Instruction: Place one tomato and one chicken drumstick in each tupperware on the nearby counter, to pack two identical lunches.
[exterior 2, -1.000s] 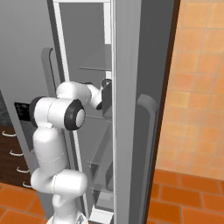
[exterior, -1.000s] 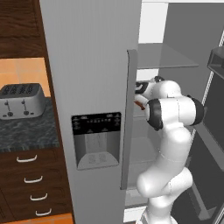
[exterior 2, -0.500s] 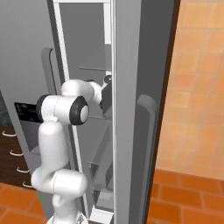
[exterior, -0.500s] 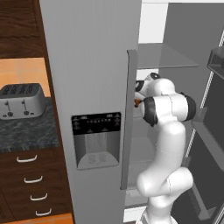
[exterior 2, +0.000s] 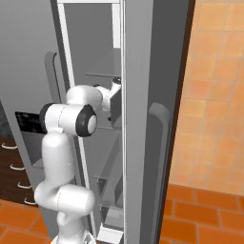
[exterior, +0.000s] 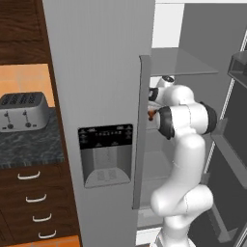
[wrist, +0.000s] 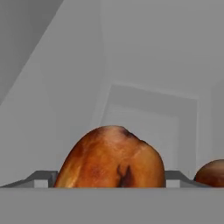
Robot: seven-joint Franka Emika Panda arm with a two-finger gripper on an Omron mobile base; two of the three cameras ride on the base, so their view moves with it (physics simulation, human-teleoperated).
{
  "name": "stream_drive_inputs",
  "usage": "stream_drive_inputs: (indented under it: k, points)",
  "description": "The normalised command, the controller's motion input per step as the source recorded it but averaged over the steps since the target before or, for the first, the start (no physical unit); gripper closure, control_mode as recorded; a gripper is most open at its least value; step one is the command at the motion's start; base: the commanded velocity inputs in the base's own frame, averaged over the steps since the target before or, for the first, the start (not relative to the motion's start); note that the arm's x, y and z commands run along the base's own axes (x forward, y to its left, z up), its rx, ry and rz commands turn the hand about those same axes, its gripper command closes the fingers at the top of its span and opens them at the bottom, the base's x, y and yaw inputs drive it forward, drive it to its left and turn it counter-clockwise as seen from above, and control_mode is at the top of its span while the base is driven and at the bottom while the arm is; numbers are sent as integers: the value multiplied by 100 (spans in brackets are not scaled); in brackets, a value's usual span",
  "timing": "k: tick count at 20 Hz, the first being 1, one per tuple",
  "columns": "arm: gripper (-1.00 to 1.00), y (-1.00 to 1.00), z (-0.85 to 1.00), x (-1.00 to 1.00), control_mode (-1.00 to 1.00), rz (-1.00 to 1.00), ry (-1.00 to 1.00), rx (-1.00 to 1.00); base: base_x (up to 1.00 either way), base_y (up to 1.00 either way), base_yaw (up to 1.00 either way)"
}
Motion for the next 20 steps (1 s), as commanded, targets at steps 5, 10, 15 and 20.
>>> stream_drive_inputs:
  k: [5, 10, 15, 20]
  points:
    - [100, -1, -80, -100, -100, -20, -26, 33, 0, 0, 0]
    - [100, -9, 70, -96, -100, 3, -12, -4, 0, 0, 0]
    - [100, -2, 50, -100, -100, 26, 1, -55, 0, 0, 0]
    - [100, 17, 68, -100, -100, 10, 23, -11, 0, 0, 0]
